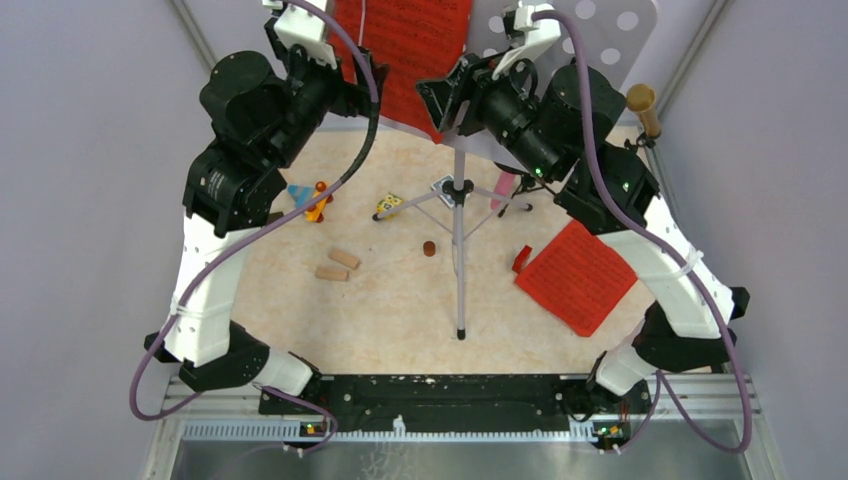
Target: Pack up the instrument practice props
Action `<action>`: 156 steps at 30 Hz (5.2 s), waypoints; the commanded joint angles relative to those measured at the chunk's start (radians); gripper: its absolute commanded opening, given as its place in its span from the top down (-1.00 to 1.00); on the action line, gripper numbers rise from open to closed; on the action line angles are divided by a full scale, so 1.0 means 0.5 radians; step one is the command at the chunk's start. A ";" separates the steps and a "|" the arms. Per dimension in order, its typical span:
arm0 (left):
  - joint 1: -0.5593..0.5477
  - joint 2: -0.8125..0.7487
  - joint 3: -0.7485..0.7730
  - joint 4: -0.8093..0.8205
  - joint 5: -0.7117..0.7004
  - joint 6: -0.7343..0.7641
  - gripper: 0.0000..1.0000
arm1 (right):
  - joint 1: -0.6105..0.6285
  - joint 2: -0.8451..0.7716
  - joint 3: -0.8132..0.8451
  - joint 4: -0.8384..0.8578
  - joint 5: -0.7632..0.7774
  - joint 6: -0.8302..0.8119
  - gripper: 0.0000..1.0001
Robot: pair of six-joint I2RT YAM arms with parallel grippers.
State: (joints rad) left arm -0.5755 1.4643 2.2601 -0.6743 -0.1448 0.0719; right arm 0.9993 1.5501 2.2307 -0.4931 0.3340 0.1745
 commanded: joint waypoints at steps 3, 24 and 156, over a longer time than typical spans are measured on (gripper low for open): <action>0.014 -0.021 -0.019 0.058 0.039 -0.021 -0.76 | 0.008 0.063 0.166 0.158 -0.118 -0.045 -0.10; 0.016 -0.101 -0.141 0.265 0.026 -0.027 0.22 | 0.006 0.089 0.212 0.225 -0.098 -0.114 1.00; 0.013 -1.499 -2.124 0.215 0.212 -0.624 -0.97 | -2.534 -1.501 -2.792 -0.432 -0.367 0.804 -0.35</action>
State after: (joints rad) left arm -0.5709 0.7147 1.2545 -0.5976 -0.0875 -0.1856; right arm -0.2584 0.8242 0.7349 -0.6926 0.0475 0.6277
